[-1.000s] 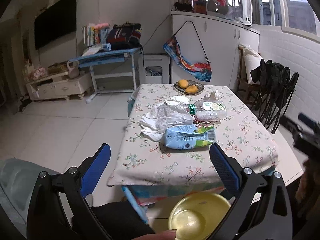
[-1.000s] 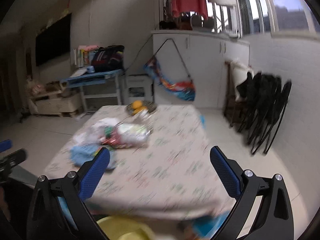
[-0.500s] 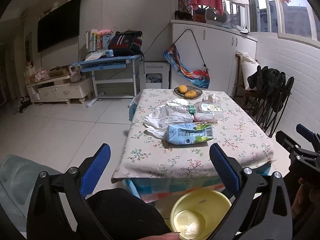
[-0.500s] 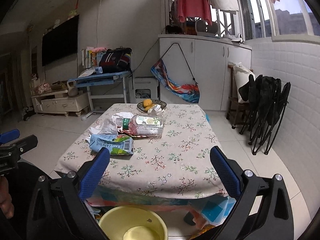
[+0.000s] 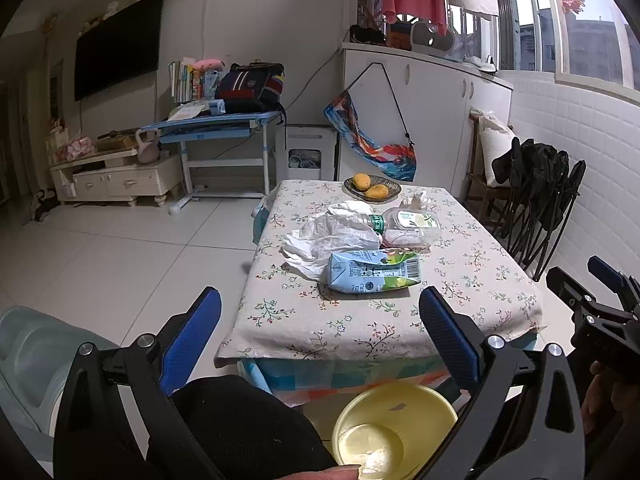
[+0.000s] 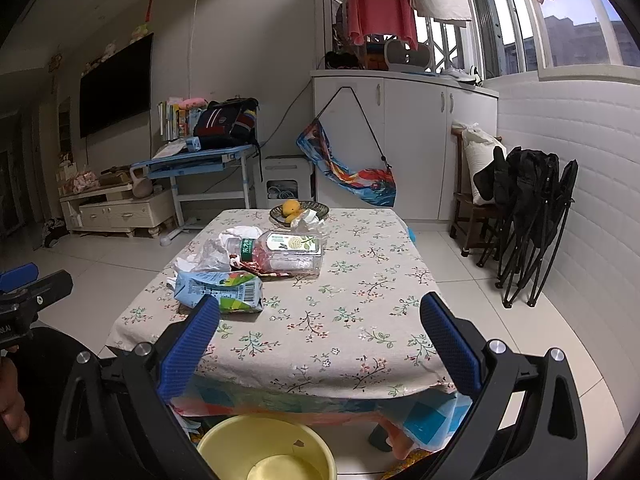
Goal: Collect trash
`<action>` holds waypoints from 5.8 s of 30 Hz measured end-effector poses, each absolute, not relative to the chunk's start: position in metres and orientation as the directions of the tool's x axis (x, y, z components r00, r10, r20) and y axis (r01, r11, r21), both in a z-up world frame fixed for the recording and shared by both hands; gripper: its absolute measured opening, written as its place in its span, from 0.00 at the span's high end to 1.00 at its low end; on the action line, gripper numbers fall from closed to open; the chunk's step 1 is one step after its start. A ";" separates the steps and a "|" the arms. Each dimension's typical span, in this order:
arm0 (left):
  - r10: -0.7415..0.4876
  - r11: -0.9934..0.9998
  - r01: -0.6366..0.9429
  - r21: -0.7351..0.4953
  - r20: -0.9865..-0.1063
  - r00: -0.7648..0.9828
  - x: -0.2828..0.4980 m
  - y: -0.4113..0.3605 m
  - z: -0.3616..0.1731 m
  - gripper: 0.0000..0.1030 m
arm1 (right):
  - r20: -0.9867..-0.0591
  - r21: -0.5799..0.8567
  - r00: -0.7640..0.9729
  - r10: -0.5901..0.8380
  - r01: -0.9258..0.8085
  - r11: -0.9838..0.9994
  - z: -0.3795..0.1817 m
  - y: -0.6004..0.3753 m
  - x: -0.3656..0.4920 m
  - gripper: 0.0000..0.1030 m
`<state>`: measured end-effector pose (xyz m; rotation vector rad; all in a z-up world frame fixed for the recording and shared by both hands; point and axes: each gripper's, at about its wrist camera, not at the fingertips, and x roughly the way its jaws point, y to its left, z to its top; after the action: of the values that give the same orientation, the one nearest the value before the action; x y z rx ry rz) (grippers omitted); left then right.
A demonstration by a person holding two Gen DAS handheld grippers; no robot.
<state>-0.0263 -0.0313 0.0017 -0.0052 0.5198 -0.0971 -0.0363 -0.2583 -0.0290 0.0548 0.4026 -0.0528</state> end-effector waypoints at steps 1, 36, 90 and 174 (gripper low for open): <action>-0.093 0.995 0.091 -0.029 -0.496 0.863 -0.026 -0.031 0.002 0.07 | -0.392 0.042 0.919 -0.041 0.062 0.997 -0.028 -0.259 -0.037 0.07; -0.105 0.993 0.115 -0.021 -0.585 0.804 0.008 -0.028 -0.010 0.07 | -0.466 0.022 0.882 0.076 -0.074 0.997 -0.021 -0.251 0.014 0.07; -0.190 0.717 0.617 0.326 -0.759 0.622 0.183 -0.130 -0.070 0.20 | -0.661 0.271 0.731 0.170 0.021 0.962 -0.078 -0.300 0.087 0.07; -0.260 0.841 -0.046 -0.540 -0.476 0.840 0.117 0.123 -0.031 0.53 | -0.889 0.036 0.333 0.315 -0.634 0.773 -0.117 -0.064 0.270 0.95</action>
<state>0.1166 0.1227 -0.0307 -0.5681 0.5692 -0.1198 0.2705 -0.0635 -0.1166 -0.3447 1.0629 0.6355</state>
